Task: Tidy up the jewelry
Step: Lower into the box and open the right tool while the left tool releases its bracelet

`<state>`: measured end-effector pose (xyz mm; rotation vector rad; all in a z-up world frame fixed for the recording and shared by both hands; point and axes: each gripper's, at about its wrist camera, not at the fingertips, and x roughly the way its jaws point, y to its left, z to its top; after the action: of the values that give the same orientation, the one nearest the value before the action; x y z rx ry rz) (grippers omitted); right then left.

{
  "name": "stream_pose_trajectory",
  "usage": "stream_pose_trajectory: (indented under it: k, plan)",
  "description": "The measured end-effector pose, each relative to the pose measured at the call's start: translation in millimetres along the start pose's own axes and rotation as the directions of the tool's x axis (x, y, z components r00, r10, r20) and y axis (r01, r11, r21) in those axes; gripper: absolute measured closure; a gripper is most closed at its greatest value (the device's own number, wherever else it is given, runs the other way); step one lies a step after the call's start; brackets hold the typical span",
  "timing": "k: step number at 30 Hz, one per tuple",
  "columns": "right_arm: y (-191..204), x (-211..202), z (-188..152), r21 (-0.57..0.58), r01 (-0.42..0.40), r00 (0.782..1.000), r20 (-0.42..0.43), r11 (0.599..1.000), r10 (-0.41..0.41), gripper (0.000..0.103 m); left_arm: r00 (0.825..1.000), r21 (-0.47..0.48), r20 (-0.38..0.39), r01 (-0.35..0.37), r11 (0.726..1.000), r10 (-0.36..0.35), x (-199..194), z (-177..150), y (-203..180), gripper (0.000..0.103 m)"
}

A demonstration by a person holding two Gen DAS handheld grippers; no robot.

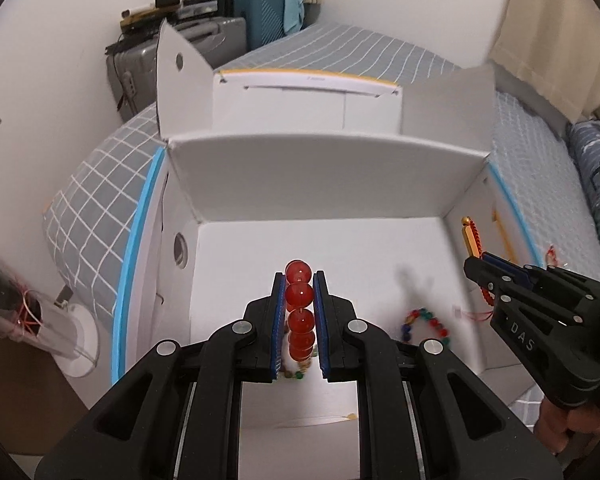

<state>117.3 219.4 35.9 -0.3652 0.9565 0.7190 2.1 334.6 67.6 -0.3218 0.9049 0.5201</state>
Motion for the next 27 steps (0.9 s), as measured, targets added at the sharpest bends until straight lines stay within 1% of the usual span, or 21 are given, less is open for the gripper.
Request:
stream_pose_trajectory:
  k: [6,14,16,18,19,20,21,22,23,24,25,26,27]
  plan:
    - [13,24,-8,-0.009,0.005,0.996,-0.089,1.000,-0.006,0.089,1.000,-0.014,-0.030,-0.001,1.000,0.001,17,-7,8,0.090]
    - [10,29,-11,-0.003,0.000,0.993,-0.122,1.000,-0.001,0.088,0.999,-0.012,-0.050,-0.010,1.000,0.010,26,-8,11,0.090]
    - [9,29,-12,-0.002,-0.004,0.992,-0.129,1.000,0.004,0.082,0.998,-0.014,-0.056,-0.011,1.000,0.010,27,-8,12,0.089]
    - [8,28,-11,0.004,-0.010,0.992,-0.126,1.000,0.011,0.072,0.999,-0.020,-0.045,-0.010,1.000,0.009,24,-8,12,0.086]
    - [8,27,-11,0.007,-0.014,0.992,-0.121,1.000,0.014,0.062,0.999,-0.024,-0.042,-0.011,1.000,0.010,23,-9,12,0.084]
    - [8,25,-11,0.009,-0.017,0.993,-0.116,1.000,0.017,0.054,0.999,-0.032,-0.040,-0.011,0.999,0.010,21,-8,13,0.074]
    - [8,23,-10,0.009,-0.017,0.994,-0.107,1.000,0.018,0.051,0.999,-0.036,-0.037,-0.014,0.999,0.013,20,-7,14,0.066]
    - [8,20,-10,0.006,-0.014,0.995,-0.097,1.000,0.015,0.045,0.999,-0.037,-0.030,-0.017,0.999,0.015,18,-8,14,0.062]
    - [9,19,-9,0.003,-0.017,0.996,-0.092,1.000,0.017,0.038,1.000,-0.036,-0.023,-0.017,0.999,0.017,16,-8,14,0.053]
    - [9,16,-9,0.001,-0.022,0.996,-0.087,1.000,0.022,0.035,1.000,-0.034,-0.013,-0.024,0.999,0.024,13,-7,14,0.044]
    - [10,13,-9,-0.001,-0.029,0.996,-0.079,1.000,0.029,0.031,1.000,-0.035,-0.006,-0.029,0.999,0.029,10,-7,14,0.040]
    - [10,10,-9,-0.004,-0.030,0.997,-0.071,1.000,0.030,0.028,0.999,-0.036,0.002,-0.032,0.999,0.032,8,-7,15,0.034]
    - [11,8,-9,-0.007,-0.027,0.998,-0.065,1.000,0.027,0.027,0.999,-0.037,0.009,-0.036,0.999,0.036,6,-7,15,0.028]
